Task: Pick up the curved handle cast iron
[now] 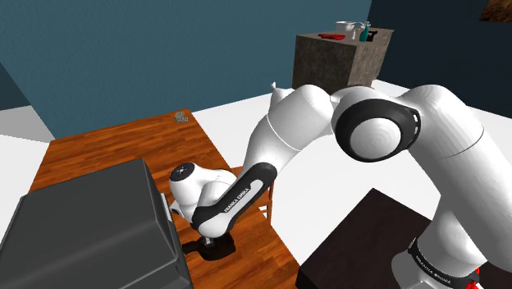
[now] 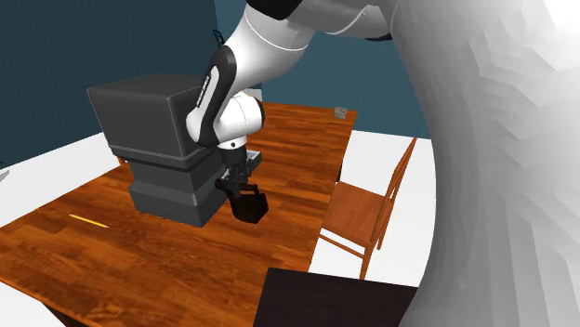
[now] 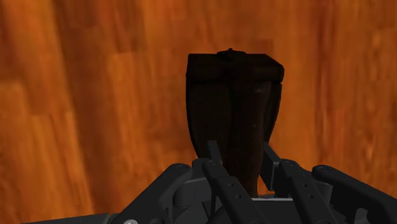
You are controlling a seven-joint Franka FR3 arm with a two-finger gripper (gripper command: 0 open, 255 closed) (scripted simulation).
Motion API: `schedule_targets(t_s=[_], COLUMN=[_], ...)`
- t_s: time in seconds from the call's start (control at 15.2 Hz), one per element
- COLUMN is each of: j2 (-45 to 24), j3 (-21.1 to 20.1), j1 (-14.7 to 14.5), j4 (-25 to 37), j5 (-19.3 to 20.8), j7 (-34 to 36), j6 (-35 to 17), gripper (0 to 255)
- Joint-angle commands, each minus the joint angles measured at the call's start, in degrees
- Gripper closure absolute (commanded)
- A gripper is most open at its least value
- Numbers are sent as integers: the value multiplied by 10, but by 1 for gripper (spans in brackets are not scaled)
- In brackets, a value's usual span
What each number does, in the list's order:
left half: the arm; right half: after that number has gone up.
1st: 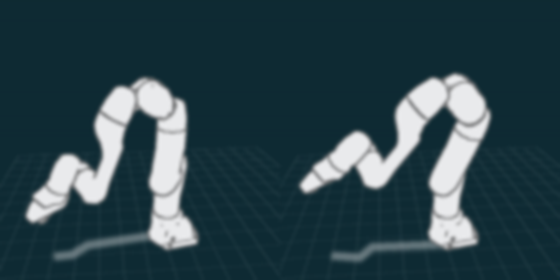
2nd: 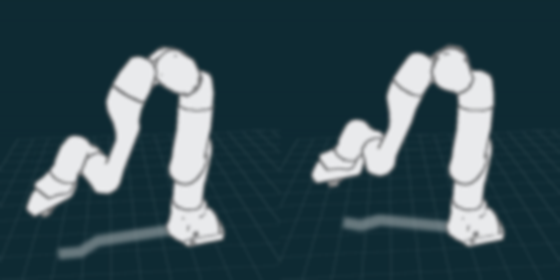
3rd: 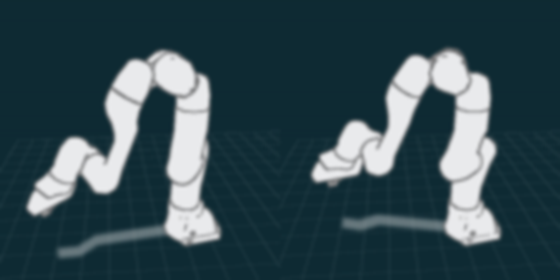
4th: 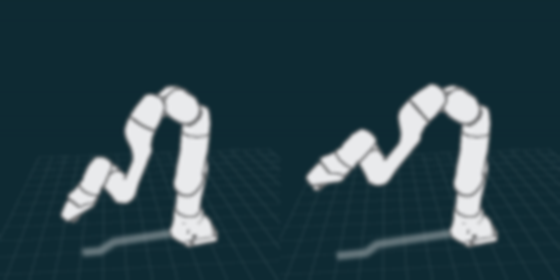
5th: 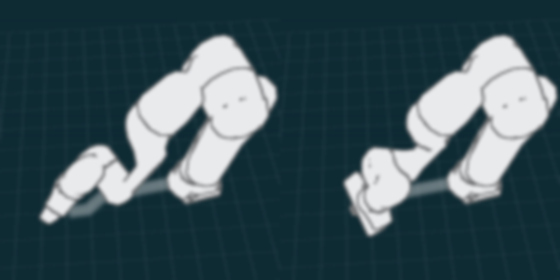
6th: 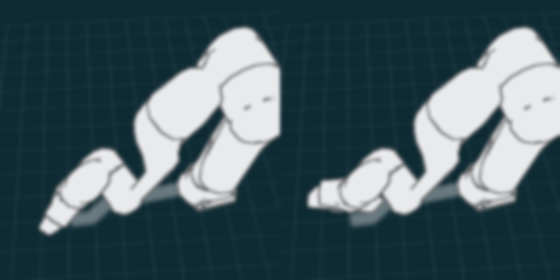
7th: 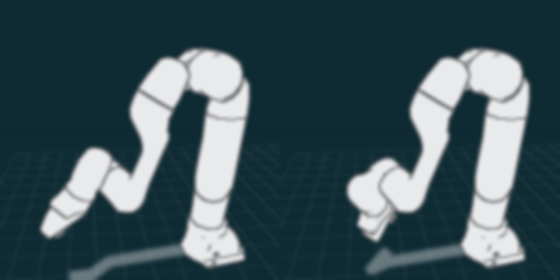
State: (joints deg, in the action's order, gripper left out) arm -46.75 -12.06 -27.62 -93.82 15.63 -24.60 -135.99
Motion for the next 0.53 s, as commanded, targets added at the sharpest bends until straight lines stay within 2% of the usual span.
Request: schedule_targets(t_s=[0.0, 0.46], j2=[12, 52], j3=[-3, -11], j1=[2, 8], j4=[-3, -12], j5=[-3, -12], j7=[-2, -8], j6=[9, 39], gripper=[255, 255])
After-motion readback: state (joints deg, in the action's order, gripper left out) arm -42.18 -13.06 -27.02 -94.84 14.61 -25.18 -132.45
